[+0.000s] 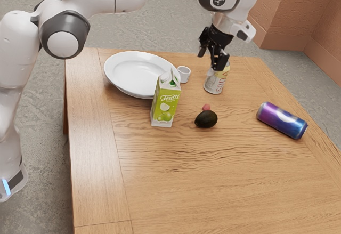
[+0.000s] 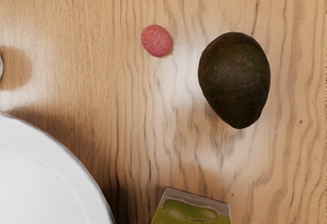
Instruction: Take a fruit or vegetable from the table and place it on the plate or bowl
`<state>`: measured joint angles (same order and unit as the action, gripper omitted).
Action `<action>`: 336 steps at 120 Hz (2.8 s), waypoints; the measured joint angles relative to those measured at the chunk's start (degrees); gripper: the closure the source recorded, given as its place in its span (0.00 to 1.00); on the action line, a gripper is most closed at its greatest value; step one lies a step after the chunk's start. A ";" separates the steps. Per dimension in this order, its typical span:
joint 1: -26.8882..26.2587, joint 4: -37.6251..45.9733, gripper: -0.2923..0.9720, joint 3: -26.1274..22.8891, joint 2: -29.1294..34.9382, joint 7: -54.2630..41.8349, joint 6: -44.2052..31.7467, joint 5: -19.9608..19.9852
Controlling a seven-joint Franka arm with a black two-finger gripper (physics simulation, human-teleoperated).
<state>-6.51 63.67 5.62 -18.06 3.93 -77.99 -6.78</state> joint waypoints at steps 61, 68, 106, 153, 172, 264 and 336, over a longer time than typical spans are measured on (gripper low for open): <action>-4.98 1.81 0.23 -0.49 -5.25 3.20 -5.17 2.22; -4.88 2.01 0.23 -0.41 -5.29 3.90 -5.29 3.07; 0.10 2.82 0.23 -0.93 -5.22 6.11 -5.59 4.50; 20.22 -0.72 0.23 -26.17 -12.08 4.45 -8.80 -4.42; 20.52 1.54 0.23 -26.87 -12.56 3.71 -9.75 -5.01; 20.13 12.09 0.23 -27.03 -7.42 2.83 -15.18 0.34; 19.79 13.79 0.23 -26.76 -11.57 2.75 -19.18 0.85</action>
<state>13.28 77.46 -21.13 -29.62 6.68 -97.17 -5.93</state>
